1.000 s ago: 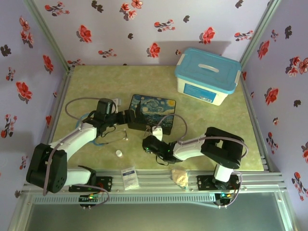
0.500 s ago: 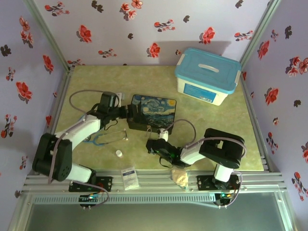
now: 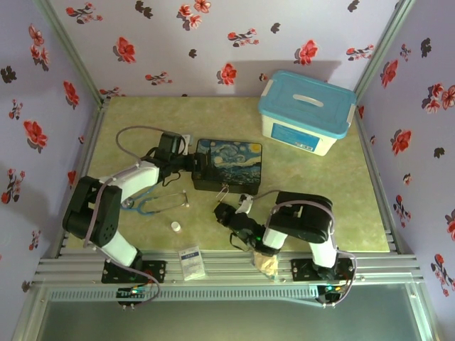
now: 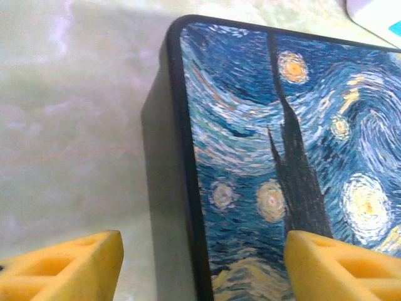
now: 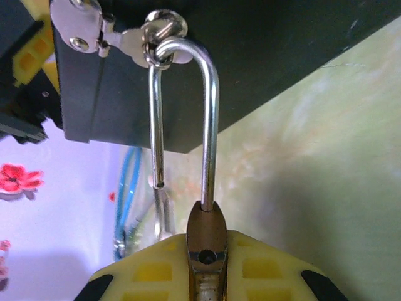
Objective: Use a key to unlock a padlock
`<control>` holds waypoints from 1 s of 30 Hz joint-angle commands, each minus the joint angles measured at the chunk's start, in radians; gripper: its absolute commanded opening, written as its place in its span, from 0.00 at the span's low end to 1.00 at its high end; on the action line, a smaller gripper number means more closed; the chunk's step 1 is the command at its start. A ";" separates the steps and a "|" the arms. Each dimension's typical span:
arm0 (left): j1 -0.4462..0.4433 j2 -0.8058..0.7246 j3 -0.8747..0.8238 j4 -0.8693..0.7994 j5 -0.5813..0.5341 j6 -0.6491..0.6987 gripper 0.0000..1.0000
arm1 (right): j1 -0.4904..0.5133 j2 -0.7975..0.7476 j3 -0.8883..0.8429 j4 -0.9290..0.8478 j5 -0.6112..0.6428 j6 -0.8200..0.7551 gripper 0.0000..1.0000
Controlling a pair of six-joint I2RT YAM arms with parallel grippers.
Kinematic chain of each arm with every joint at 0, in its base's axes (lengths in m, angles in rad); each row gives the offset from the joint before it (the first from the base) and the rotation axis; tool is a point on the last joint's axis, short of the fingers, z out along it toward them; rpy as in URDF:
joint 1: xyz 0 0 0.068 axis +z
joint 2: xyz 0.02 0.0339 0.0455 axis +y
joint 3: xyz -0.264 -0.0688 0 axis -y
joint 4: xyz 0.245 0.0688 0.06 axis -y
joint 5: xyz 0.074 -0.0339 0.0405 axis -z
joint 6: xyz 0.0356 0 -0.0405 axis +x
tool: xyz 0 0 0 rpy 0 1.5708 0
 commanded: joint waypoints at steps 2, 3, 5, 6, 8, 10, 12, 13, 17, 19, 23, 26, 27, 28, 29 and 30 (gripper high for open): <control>-0.016 0.030 -0.049 -0.037 -0.018 0.039 0.63 | 0.015 0.094 -0.002 -0.034 0.116 0.094 0.00; -0.016 0.029 -0.050 -0.040 -0.018 0.042 0.61 | 0.022 0.093 -0.009 -0.030 0.151 0.105 0.00; -0.015 0.025 -0.052 -0.045 -0.019 0.046 0.59 | 0.025 0.089 -0.020 -0.017 0.201 0.105 0.00; -0.016 0.025 -0.055 -0.043 -0.019 0.046 0.58 | 0.025 0.085 -0.019 -0.028 0.220 0.114 0.00; -0.017 0.029 -0.058 -0.040 -0.018 0.047 0.54 | 0.021 0.083 -0.021 -0.040 0.252 0.121 0.00; -0.017 0.037 -0.050 -0.053 -0.016 0.058 0.52 | 0.018 0.084 -0.031 -0.057 0.282 0.160 0.00; -0.016 0.046 -0.048 -0.057 -0.009 0.071 0.50 | 0.024 0.098 -0.030 -0.044 0.312 0.183 0.00; -0.016 0.051 -0.048 -0.056 -0.008 0.076 0.50 | 0.030 0.105 -0.023 -0.033 0.333 0.190 0.00; -0.015 0.065 -0.048 -0.051 -0.007 0.085 0.50 | 0.035 0.113 0.020 0.001 0.368 0.164 0.00; -0.015 0.065 -0.048 -0.050 -0.006 0.085 0.50 | 0.040 0.097 0.035 -0.028 0.393 0.155 0.00; -0.015 0.037 -0.027 -0.048 0.023 0.037 0.50 | 0.061 0.075 0.036 -0.146 0.477 0.249 0.00; -0.002 -0.013 -0.038 0.065 0.111 -0.085 0.61 | 0.061 0.120 0.044 -0.086 0.472 0.247 0.00; -0.001 -0.017 -0.020 0.070 0.118 -0.110 0.64 | 0.062 0.134 0.045 -0.064 0.465 0.248 0.00; -0.002 -0.016 0.003 0.065 0.124 -0.125 0.64 | 0.064 0.144 0.044 -0.049 0.464 0.247 0.00; -0.002 -0.014 0.023 0.052 0.125 -0.130 0.64 | 0.066 0.146 0.041 -0.043 0.464 0.247 0.00; -0.003 -0.008 0.037 0.048 0.122 -0.139 0.64 | 0.066 0.146 0.038 -0.045 0.461 0.244 0.00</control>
